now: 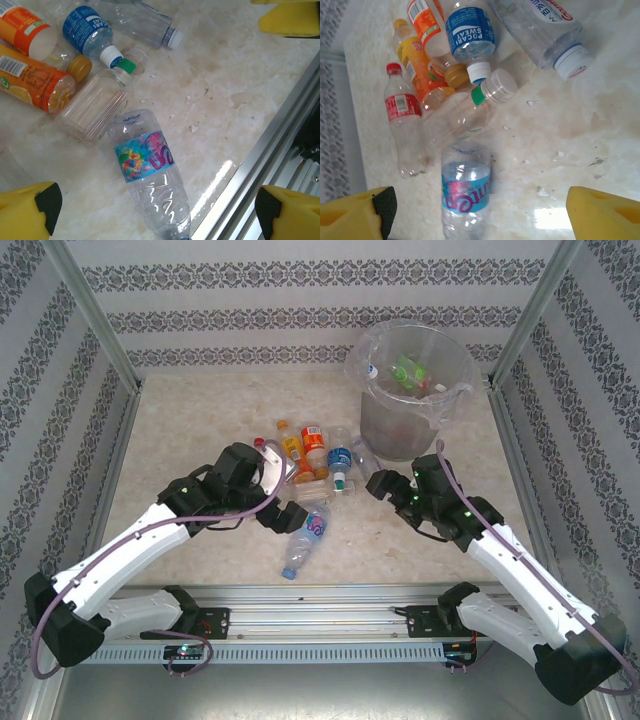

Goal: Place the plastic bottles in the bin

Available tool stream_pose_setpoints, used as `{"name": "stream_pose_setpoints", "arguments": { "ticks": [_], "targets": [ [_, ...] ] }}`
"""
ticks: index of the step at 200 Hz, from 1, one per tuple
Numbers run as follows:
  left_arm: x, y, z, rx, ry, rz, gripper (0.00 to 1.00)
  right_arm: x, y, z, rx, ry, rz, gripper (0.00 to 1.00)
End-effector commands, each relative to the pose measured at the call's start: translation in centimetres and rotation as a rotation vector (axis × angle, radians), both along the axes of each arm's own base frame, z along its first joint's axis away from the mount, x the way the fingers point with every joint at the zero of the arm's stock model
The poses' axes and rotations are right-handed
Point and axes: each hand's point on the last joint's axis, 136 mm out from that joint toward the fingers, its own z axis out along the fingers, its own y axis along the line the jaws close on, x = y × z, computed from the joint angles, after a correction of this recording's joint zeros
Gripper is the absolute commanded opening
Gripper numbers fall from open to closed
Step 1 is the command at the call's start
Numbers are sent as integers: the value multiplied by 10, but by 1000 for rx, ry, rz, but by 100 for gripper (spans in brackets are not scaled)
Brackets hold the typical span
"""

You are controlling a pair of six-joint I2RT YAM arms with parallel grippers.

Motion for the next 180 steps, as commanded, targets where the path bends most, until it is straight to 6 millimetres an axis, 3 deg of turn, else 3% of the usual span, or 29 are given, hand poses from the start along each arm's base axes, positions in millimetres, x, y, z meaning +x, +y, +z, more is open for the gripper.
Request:
{"name": "stream_pose_setpoints", "arguments": {
  "ticks": [1,41,121,180],
  "targets": [
    [-17,4,4,24,-59,-101,100,16,2,4,122,-2,-168,88],
    [-23,10,5,27,-110,-131,100,26,18,-20,190,57,-248,84],
    [-13,14,24,-68,-251,-52,100,45,48,-57,203,114,-323,74],
    [-13,13,21,-85,-261,-54,100,62,67,-90,225,159,-361,71]
  ]
}}
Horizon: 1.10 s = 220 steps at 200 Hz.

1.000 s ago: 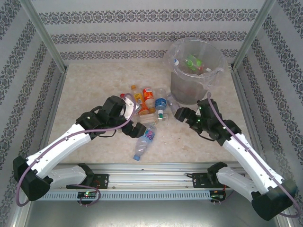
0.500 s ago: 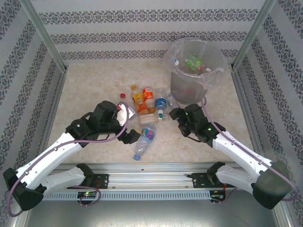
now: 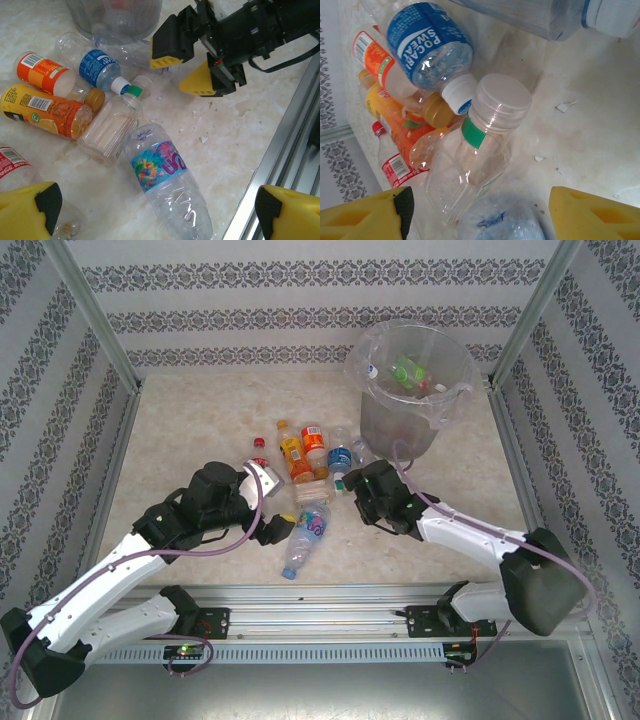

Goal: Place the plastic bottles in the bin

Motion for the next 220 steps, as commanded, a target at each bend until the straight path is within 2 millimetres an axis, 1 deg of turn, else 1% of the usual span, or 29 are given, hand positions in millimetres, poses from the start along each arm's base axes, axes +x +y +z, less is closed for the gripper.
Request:
{"name": "stream_pose_setpoints", "arguments": {
  "ticks": [1,39,82,118,140,188,220],
  "targets": [
    [0,-4,10,-42,-41,-5,100,11,8,-6,43,-19,-48,71],
    [-1,-3,6,-41,-43,-4,100,24,20,-17,32,-19,-36,69],
    [-2,-2,6,-46,-42,0,100,37,25,-29,39,-27,-56,66],
    [-2,-2,5,-46,-37,1,100,42,30,-41,48,-9,-67,64],
    [-2,-2,4,-44,-38,0,100,45,31,-45,47,-9,-73,64],
    [-1,-2,2,-38,-34,1,100,50,26,-55,41,-1,-105,61],
    [-2,-2,2,-41,-34,0,100,55,25,-57,45,-4,-119,59]
  ]
}}
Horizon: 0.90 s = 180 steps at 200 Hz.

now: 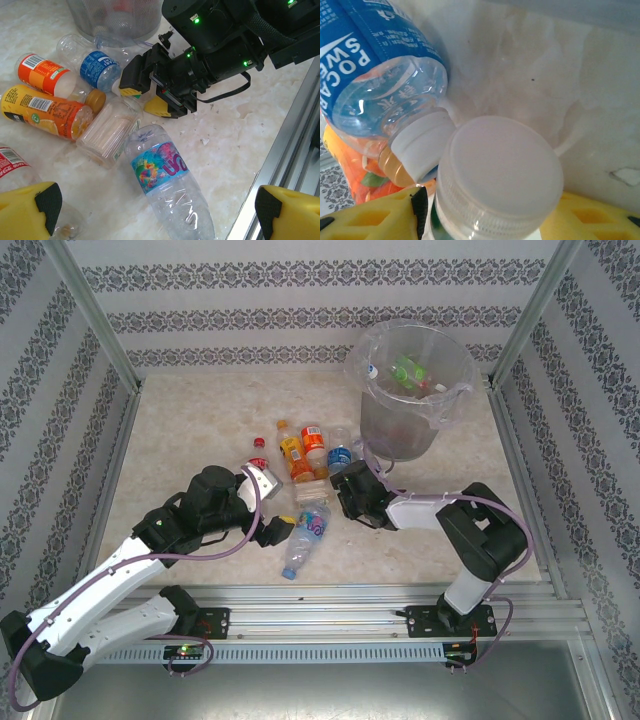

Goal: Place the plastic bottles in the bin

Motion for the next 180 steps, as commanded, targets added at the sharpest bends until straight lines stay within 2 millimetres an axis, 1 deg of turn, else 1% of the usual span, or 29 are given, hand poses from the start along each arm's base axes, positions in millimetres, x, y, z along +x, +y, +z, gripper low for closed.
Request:
{"name": "stream_pose_setpoints", "arguments": {
  "ticks": [1,54,87,128,155,180],
  "targets": [
    [-2,-3,5,-24,-15,-4,100,13,-2,3,5,-23,-46,59],
    [-2,-3,5,-26,-13,-4,100,21,-5,1,4,-35,-80,52],
    [-2,-3,4,-24,-12,-5,100,30,-5,11,2,-65,-90,46],
    [-2,-3,3,-22,-8,-6,100,38,-3,35,4,-122,-85,42],
    [-2,-4,3,-22,-6,-7,100,38,-2,50,11,-152,-79,42],
    [-2,-4,3,-24,-5,-6,100,38,-2,70,16,-190,-69,41]
  ]
}}
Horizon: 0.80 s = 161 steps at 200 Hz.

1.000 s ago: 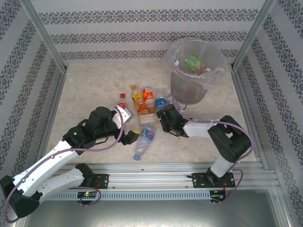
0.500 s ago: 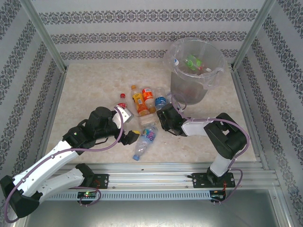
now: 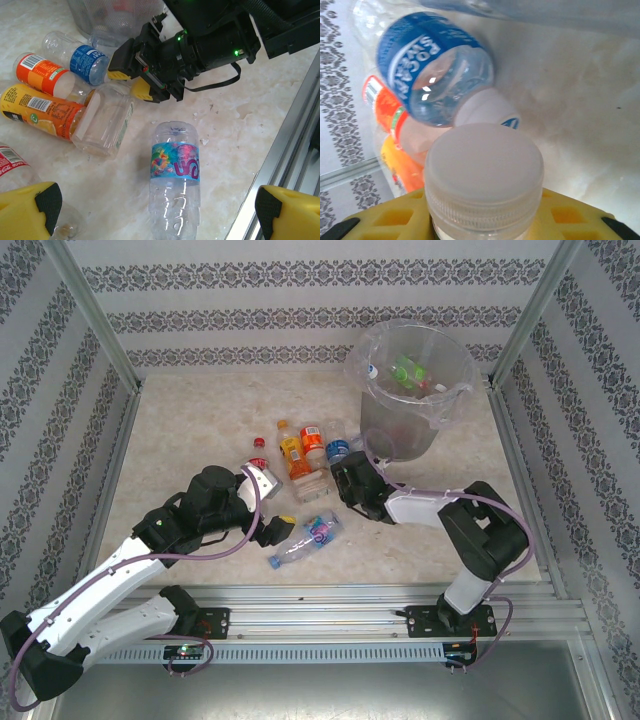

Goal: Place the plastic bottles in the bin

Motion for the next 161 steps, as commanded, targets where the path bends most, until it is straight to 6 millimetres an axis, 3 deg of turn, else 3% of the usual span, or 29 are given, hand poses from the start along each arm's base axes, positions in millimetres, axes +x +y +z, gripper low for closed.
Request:
{"name": "stream_pose_setpoints", "arguments": {
  "ticks": [1,36,84,120,161],
  "targets": [
    [-2,-4,4,-22,-12,-10,100,9,-2,35,-5,-85,-10,41],
    [-2,-4,3,-21,-6,-7,100,6,-6,68,-35,-147,18,41],
    [-1,-6,9,-51,-3,-3,100,-3,-23,134,-171,-287,91,41],
    [4,-14,29,-166,11,37,100,-16,-47,191,-338,-408,136,41],
    [11,-23,66,-343,22,82,100,-25,-90,262,-581,-534,161,41]
  ]
}}
